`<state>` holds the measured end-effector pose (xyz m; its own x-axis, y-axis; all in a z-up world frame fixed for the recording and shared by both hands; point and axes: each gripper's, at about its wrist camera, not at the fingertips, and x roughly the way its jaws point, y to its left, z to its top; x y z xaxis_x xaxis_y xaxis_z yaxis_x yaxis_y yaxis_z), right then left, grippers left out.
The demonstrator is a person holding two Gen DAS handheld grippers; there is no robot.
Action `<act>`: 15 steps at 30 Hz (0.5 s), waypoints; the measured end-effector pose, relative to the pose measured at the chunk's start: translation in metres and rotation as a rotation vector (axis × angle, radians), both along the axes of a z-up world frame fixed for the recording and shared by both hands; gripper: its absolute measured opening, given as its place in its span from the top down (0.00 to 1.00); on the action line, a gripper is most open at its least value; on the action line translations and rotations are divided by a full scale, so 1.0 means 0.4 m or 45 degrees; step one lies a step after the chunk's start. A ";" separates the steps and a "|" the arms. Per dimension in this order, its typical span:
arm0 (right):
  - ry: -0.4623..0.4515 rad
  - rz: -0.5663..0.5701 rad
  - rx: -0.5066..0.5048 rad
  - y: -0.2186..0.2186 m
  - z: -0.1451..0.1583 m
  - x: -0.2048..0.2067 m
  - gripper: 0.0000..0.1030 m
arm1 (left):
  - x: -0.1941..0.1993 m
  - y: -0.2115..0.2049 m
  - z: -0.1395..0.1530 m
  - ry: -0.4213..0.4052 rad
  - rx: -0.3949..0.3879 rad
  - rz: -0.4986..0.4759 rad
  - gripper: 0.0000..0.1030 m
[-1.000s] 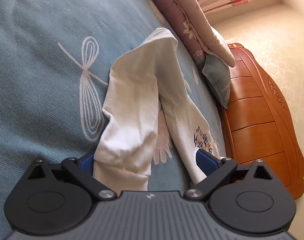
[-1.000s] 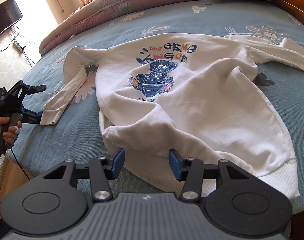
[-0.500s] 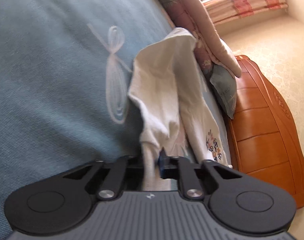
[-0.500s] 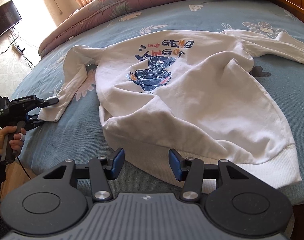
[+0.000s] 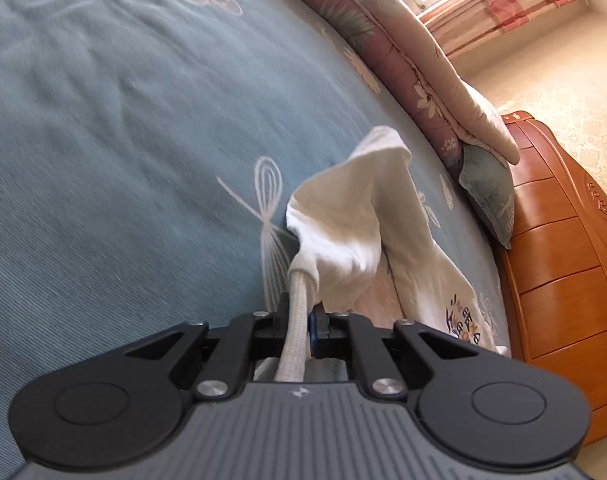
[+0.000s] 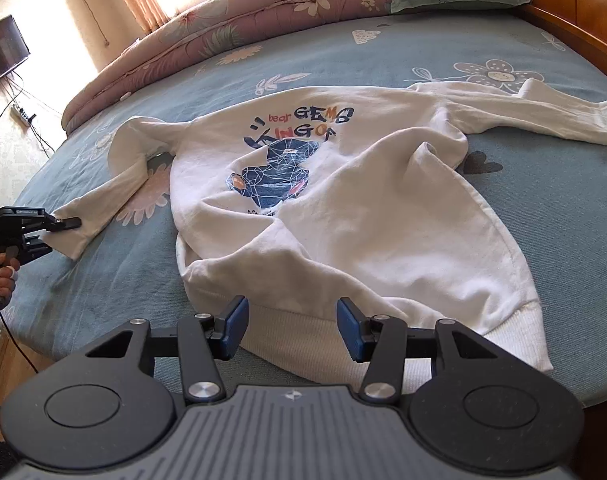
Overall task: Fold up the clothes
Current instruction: 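Move the left tool to the other sleeve cuff and grasp it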
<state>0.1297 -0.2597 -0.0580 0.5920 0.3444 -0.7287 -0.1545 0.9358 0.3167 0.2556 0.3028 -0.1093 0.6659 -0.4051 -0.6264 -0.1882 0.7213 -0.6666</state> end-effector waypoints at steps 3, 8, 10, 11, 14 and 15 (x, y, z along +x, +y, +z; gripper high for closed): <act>-0.014 0.003 -0.004 0.003 0.012 0.004 0.47 | -0.001 0.082 0.048 -0.011 0.075 0.062 0.93; -0.017 0.016 -0.028 0.019 0.021 0.021 0.47 | 0.007 0.226 0.104 -0.025 0.121 0.177 0.93; -0.012 0.014 -0.031 0.026 0.021 0.029 0.47 | 0.016 0.259 0.120 -0.032 0.138 0.201 0.93; -0.008 0.016 -0.032 0.029 0.020 0.032 0.47 | 0.020 0.275 0.128 -0.036 0.147 0.213 0.93; 0.009 0.018 -0.045 0.041 0.016 0.044 0.47 | 0.056 0.303 0.152 -0.029 0.174 0.242 0.93; 0.012 0.020 -0.049 0.045 0.016 0.048 0.47 | 0.062 0.314 0.155 -0.028 0.171 0.249 0.93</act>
<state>0.1488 -0.2418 -0.0518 0.5795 0.3252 -0.7473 -0.1666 0.9448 0.2821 0.2804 0.4284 -0.0471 0.7378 -0.1809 -0.6503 -0.3195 0.7550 -0.5726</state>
